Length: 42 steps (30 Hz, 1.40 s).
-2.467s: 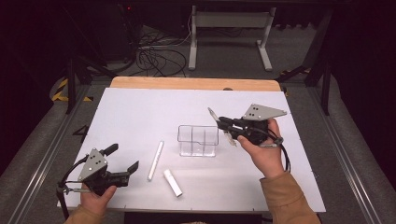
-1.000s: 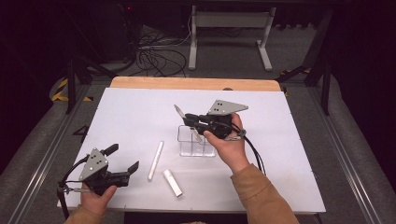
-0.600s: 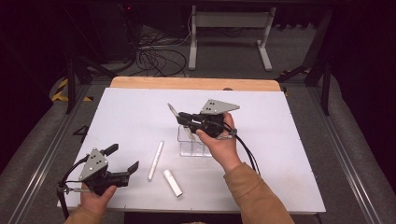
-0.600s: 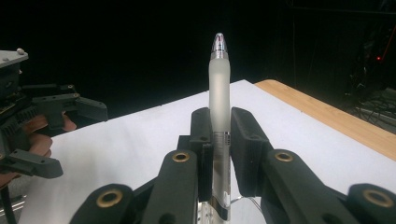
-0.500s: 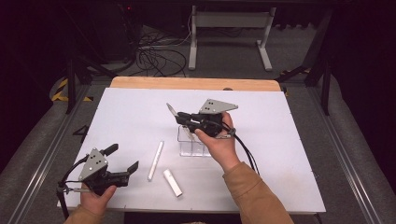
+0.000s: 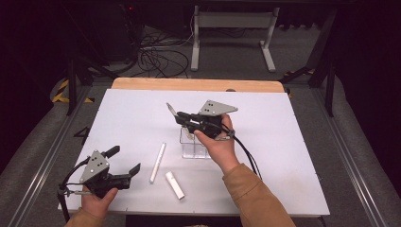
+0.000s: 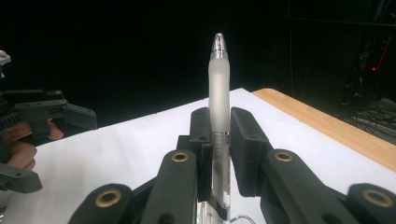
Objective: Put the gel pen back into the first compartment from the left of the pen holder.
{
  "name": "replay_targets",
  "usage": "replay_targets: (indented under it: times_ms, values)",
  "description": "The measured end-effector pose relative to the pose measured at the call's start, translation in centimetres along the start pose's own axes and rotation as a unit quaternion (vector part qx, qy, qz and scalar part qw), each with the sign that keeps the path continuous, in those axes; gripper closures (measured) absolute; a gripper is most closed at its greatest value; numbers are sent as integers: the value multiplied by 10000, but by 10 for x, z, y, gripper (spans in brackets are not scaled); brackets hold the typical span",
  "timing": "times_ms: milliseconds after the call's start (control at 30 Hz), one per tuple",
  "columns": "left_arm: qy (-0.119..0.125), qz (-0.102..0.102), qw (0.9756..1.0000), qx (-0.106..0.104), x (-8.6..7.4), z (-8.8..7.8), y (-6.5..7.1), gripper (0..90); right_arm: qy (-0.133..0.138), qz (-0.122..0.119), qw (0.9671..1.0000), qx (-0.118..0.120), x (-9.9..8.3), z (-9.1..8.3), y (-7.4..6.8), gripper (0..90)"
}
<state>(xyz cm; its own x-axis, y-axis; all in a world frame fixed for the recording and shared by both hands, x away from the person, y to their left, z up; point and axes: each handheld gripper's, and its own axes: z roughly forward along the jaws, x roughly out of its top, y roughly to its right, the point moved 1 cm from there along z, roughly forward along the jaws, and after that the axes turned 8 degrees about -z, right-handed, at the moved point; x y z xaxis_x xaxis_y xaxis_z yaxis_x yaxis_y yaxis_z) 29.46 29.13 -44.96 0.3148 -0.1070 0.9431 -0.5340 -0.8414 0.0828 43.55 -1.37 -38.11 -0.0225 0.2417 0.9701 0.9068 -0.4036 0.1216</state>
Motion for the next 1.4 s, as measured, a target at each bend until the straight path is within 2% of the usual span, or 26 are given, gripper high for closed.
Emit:
replay_targets:
  times_ms: [367, 500, 633, 967, 1167, 1400]
  values:
    - [-1, 6, 10000, 1, 0, 0, 0, 75, -62, 23, 10000, -1, -2, 2, 0, 799]
    - [3, 3, 10000, -3, 0, 0, 0, 75, -125, 6, 9998, -136, -3, 1, 1, 641]
    - [3, 8, 10000, 1, 0, -1, 0, 75, -151, -93, 9995, -258, -2, -6, 1, 546]
    - [2, -16, 10000, -11, 0, 0, 0, 65, -183, -328, 9982, -466, 2, -36, -1, 464]
    - [13, -64, 10000, 61, 2, 1, 1, 46, -127, -257, 9978, -599, 3, -62, 0, 440]
    - [34, -103, 9999, -62, 3, 1, 1, 38, -90, -205, 9972, -715, 0, -80, 1, 438]
